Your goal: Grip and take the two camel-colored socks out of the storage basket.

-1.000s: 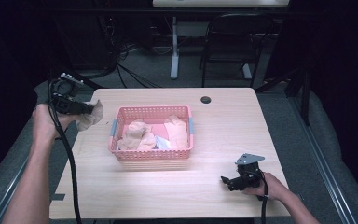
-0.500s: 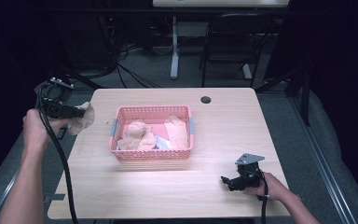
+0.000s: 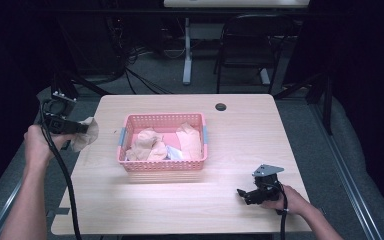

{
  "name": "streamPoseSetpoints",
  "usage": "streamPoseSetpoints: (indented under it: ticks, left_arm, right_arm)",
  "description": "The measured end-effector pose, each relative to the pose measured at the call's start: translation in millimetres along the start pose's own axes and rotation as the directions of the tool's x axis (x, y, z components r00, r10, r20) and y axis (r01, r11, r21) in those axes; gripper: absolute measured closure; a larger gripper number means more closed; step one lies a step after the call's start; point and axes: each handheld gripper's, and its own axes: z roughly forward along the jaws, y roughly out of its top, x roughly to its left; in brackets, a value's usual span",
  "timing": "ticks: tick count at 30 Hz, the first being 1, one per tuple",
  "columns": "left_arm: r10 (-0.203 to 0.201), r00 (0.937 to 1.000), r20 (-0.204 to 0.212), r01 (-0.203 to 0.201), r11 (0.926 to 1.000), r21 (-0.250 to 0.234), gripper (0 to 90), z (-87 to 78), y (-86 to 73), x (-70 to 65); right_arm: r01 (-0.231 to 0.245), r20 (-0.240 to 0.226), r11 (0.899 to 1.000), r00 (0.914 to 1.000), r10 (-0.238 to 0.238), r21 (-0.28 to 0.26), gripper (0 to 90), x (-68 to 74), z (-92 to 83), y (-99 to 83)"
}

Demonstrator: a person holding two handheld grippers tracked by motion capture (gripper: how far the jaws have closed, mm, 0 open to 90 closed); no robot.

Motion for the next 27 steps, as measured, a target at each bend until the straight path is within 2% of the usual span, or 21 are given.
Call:
streamPoseSetpoints:
  ticks: [7,15,18,27]
  left_arm:
    - [-0.019,0.9998,0.010,0.019,0.9998,-0.003,76.8,8.0,-8.5,3.4]
    - [-0.032,0.9993,0.019,0.031,0.9992,0.025,76.8,20.4,-19.2,5.9]
    - [-0.040,0.9991,0.016,0.039,0.9991,0.018,76.8,23.7,-22.8,7.4]
    - [-0.035,0.9991,0.025,0.034,0.9988,0.035,76.8,37.6,-32.8,8.9]
  right_arm:
    - [0.000,0.001,1.000,1.0000,0.000,0.000,0.0,0.0,0.0,0.0]
    - [0.000,0.000,1.000,1.0000,0.000,0.000,0.0,0.0,0.0,0.0]
    - [0.000,0.001,1.000,1.0000,0.000,0.000,0.0,0.0,0.0,0.0]
    - [0.000,0.000,1.000,1.0000,0.000,0.000,0.0,0.0,0.0,0.0]
